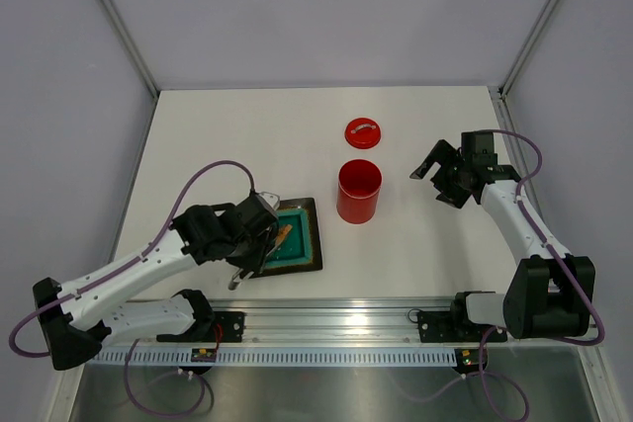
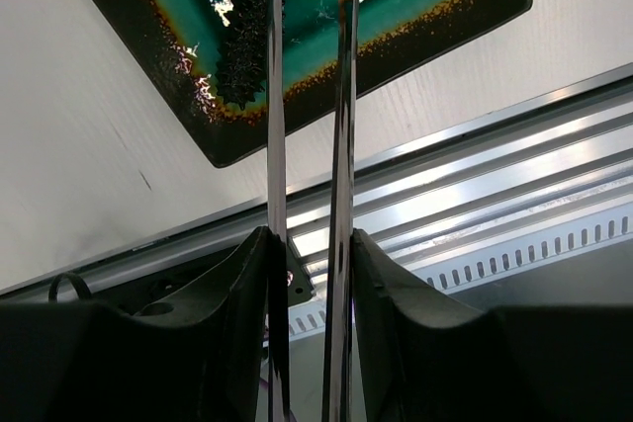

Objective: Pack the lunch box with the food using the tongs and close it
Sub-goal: Pick up the fake food from the plate.

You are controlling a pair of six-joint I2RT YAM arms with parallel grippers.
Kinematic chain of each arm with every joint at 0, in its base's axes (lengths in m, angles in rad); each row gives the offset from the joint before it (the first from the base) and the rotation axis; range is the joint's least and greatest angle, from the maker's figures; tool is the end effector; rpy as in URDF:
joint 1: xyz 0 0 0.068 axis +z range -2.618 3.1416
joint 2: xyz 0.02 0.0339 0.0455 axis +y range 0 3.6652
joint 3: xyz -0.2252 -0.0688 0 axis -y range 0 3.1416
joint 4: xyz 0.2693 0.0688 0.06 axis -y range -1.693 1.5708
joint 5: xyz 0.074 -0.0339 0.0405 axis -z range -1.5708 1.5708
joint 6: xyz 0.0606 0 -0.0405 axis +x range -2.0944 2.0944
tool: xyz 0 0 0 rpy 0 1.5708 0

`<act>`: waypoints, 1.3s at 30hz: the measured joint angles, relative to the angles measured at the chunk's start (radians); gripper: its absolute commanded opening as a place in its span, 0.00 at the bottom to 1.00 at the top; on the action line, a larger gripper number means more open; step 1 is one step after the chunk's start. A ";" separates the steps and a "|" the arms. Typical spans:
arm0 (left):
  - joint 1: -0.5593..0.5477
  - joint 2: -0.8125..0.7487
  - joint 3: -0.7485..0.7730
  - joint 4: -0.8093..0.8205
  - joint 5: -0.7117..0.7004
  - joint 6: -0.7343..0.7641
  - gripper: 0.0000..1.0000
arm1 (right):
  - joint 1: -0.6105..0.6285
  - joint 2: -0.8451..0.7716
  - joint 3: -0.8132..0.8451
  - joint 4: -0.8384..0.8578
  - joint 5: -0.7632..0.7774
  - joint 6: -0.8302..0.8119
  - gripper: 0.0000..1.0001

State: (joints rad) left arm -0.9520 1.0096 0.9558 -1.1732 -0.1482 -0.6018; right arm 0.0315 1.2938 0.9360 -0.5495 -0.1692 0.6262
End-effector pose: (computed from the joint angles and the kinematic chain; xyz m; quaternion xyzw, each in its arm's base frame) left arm 0.1334 -0.1719 0.2235 0.1587 0.9697 -0.0676 0.1728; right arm 0.3136 0.0201 0.1866 0.2497 0.9088 0.1804 0.2813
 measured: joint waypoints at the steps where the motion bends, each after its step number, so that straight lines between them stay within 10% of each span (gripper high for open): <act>1: 0.000 -0.001 0.010 -0.007 -0.005 0.000 0.25 | 0.000 0.000 0.000 0.000 0.000 0.000 0.99; 17: 0.000 -0.014 0.071 -0.041 -0.027 -0.001 0.18 | 0.000 0.000 -0.002 0.002 0.000 0.000 0.99; 23: 0.000 -0.014 0.071 -0.041 -0.027 -0.001 0.00 | 0.000 0.000 -0.002 0.002 0.000 0.000 0.99; 39: 0.000 -0.037 0.128 -0.068 -0.058 -0.002 0.00 | 0.000 0.000 -0.002 0.002 0.000 0.000 1.00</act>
State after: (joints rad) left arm -0.9520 0.9722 1.0836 -1.2411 -0.2062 -0.6037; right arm 0.0315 1.2938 0.9344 -0.5472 -0.1692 0.6266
